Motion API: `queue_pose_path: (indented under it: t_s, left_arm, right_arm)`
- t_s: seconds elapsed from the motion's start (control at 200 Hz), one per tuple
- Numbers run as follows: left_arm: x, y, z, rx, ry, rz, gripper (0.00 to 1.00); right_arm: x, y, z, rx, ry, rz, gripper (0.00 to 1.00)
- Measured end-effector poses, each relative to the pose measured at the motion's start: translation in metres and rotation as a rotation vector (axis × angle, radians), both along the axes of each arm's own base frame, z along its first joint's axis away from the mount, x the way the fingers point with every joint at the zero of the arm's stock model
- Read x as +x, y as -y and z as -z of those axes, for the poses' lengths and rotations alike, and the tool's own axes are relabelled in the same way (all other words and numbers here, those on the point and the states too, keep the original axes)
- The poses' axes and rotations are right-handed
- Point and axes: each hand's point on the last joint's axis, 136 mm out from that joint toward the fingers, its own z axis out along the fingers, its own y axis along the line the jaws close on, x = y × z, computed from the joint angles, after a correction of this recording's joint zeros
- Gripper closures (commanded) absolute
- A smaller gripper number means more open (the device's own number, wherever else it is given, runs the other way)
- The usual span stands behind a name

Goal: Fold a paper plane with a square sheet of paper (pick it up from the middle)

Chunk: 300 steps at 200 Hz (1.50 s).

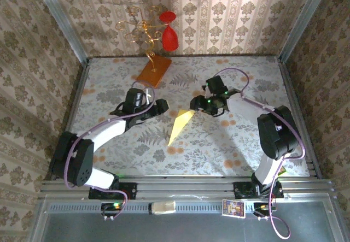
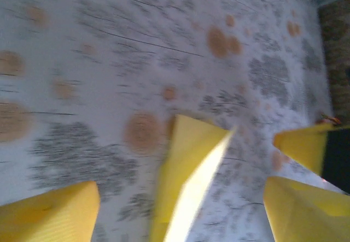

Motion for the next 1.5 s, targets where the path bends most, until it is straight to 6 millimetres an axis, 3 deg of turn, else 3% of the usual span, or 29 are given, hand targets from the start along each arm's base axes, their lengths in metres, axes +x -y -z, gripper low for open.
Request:
queue_pose_path:
  t_s: [0.11,0.135,0.325,0.495,0.785,0.975,1.21,1.5]
  left_arm:
    - [-0.002,-0.036,0.014,0.066,-0.014,-0.077,0.0]
    - [-0.003,-0.042,0.017,0.078,-0.02,-0.092,0.0]
    - [-0.009,-0.073,0.028,0.152,-0.035,-0.151,0.0]
    - [-0.011,-0.081,0.031,0.183,-0.03,-0.157,0.0]
    - [-0.017,-0.083,0.04,0.206,-0.044,-0.141,0.0]
    - [-0.019,-0.083,0.042,0.205,-0.049,-0.137,0.0]
    - [-0.019,-0.08,0.05,0.2,-0.07,-0.123,0.0]
    - [-0.02,-0.077,0.056,0.193,-0.088,-0.109,0.0]
  right_arm:
    - [-0.023,-0.016,0.009,-0.085,-0.032,-0.023,0.24]
    - [-0.028,-0.019,0.011,-0.104,-0.035,-0.033,0.17]
    - [-0.036,-0.043,0.015,-0.193,-0.029,-0.043,0.09]
    - [-0.03,-0.051,0.024,-0.286,-0.031,-0.025,0.0]
    - [-0.026,-0.061,0.045,-0.4,-0.056,-0.037,0.0]
    - [-0.031,-0.057,0.053,-0.436,-0.088,-0.043,0.01]
    - [-0.035,-0.045,0.047,-0.458,-0.078,-0.005,0.08]
    - [-0.04,-0.039,0.033,-0.426,-0.067,0.048,0.35]
